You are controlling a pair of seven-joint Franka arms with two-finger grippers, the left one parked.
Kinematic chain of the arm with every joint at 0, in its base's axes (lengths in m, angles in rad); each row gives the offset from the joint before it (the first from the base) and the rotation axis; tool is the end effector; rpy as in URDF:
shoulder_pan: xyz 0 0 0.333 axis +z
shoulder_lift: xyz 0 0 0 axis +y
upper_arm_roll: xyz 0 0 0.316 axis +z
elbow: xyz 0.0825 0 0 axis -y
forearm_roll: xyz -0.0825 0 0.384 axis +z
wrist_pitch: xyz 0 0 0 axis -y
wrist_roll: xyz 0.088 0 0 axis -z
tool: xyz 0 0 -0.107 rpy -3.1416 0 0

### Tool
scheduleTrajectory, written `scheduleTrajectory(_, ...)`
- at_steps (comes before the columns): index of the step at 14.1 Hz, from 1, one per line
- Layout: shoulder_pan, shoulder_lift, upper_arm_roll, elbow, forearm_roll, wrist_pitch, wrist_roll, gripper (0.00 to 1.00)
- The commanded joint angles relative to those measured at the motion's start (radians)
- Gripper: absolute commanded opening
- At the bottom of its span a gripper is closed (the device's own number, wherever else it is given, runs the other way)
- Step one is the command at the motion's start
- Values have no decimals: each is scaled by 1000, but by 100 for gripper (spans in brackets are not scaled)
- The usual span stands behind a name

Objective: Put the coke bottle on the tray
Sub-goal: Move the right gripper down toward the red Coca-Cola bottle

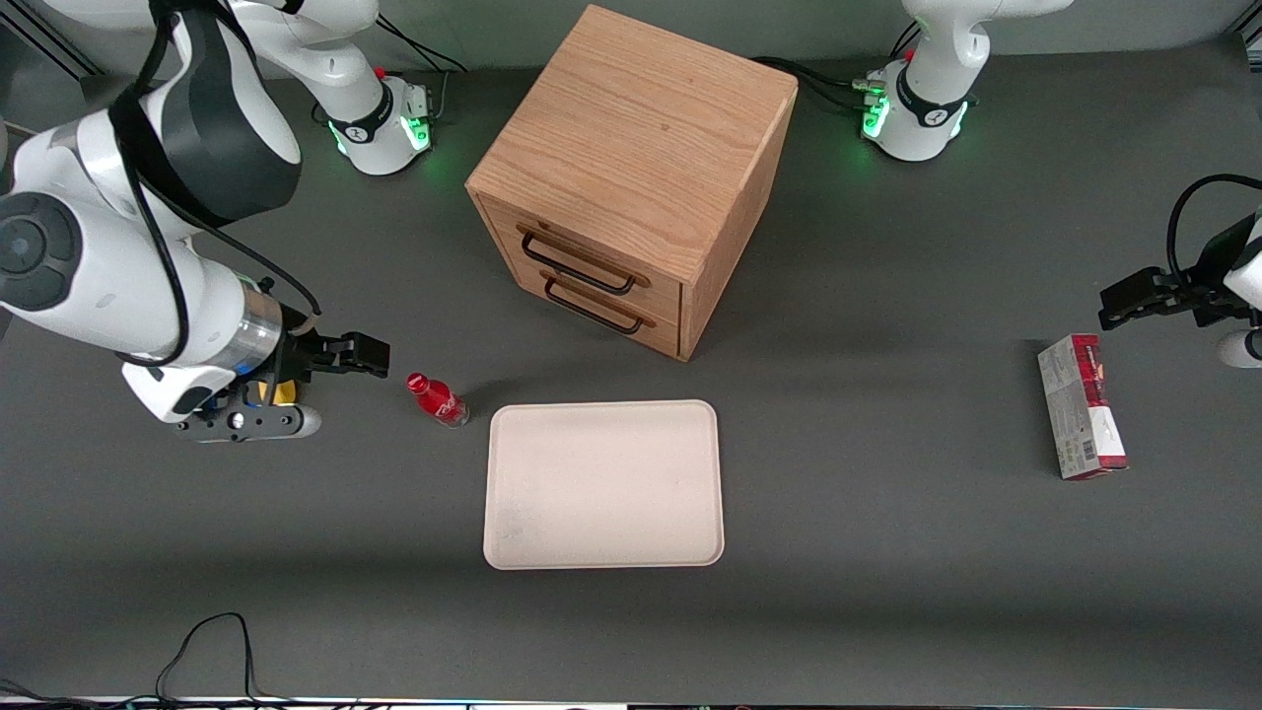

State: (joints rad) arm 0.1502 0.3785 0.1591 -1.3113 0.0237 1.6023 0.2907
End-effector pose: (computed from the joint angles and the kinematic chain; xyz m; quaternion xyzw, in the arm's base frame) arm 0.6353 0.1863 0.5209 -0.9983 -0.0041 0.0517 0.0272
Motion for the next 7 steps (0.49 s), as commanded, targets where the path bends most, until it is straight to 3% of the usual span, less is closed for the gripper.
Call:
scheduleTrajectory(1,5,-62,-1,-216,6,166,24,100)
scheduleTrajectory(7,8,-83,0,-558,2,548,22,100)
